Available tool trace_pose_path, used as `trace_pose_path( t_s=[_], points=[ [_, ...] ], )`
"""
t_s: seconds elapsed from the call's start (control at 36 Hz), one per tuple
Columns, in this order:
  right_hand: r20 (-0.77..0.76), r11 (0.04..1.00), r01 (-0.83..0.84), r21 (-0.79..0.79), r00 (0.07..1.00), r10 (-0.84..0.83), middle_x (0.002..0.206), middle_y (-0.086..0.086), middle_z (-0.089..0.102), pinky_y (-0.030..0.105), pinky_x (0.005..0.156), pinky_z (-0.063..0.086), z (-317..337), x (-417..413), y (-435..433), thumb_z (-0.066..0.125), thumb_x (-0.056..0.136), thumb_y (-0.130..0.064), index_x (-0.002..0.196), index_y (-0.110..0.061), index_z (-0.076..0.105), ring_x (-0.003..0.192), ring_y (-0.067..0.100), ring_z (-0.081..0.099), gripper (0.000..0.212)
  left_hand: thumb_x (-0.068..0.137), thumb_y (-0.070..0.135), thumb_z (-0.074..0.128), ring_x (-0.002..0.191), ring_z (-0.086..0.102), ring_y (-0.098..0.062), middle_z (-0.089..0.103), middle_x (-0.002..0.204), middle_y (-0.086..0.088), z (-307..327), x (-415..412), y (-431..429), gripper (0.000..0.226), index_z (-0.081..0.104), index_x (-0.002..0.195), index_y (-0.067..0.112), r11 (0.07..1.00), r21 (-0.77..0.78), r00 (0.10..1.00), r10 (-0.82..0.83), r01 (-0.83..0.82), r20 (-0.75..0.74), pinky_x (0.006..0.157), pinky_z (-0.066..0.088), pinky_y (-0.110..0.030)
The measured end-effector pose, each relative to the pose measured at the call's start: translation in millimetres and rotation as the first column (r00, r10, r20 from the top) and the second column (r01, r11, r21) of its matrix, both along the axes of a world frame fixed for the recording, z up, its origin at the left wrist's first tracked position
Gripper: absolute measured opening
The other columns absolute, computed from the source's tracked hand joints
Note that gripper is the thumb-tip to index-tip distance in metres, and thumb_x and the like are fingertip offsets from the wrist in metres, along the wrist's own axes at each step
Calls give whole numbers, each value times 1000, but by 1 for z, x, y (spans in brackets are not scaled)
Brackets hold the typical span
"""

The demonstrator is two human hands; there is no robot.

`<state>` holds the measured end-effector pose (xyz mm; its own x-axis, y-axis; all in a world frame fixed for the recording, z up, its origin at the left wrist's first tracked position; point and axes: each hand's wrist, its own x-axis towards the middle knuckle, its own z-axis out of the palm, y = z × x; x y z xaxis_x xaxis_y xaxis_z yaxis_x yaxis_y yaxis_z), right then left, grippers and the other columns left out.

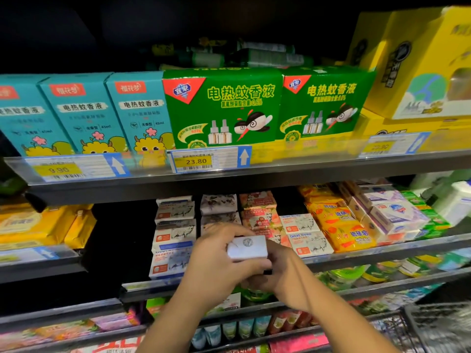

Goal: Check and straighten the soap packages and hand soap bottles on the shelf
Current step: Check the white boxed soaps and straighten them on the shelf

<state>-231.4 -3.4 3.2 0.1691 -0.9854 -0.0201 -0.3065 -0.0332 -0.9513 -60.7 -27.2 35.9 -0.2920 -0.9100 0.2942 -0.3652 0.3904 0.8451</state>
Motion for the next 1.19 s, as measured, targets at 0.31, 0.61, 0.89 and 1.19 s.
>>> trace_pose_path(
  t_s=[0.31, 0.61, 0.89, 1.19],
  points=[
    [278, 977, 155, -146, 954, -110, 104, 3, 72, 30, 78, 58, 38, -34, 5, 95, 58, -19, 127, -24, 55, 99, 21, 70, 80, 58, 42, 93, 99, 66, -4, 66, 110, 18, -25, 11, -2, 61, 57, 101, 65, 983, 177, 999, -46, 50, -28, 83, 56, -26],
    [33, 961, 122, -246, 992, -118, 112, -6, 69, 14, 86, 50, 40, -29, 8, 94, 60, -9, 114, -38, 66, 106, 4, 64, 68, 65, 31, 92, 99, 58, 8, 62, 106, 15, -39, 14, 0, 53, 58, 99, 53, 996, -10, 995, 89, -88, 45, 77, 44, -4],
    [318, 983, 162, 87, 931, -181, 94, 8, 75, 41, 73, 56, 44, -32, 7, 82, 75, -18, 111, -15, 67, 82, 24, 72, 39, 77, 35, 77, 68, 62, -18, 67, 74, 3, 4, -1, 2, 24, 66, 95, 24, 948, 318, 922, 141, -21, -361, 52, 46, -24],
    [127, 938, 167, 305, 969, -214, 60, 14, 60, 25, 42, 37, 43, -31, 8, 64, 96, -32, 90, -9, 74, 44, 17, 55, 25, 93, 36, 64, 46, 47, -16, 64, 73, -11, 3, -2, -13, 28, 64, 110, 14, 687, 724, 975, 113, 62, -192, 39, 22, -20]
  ],
)
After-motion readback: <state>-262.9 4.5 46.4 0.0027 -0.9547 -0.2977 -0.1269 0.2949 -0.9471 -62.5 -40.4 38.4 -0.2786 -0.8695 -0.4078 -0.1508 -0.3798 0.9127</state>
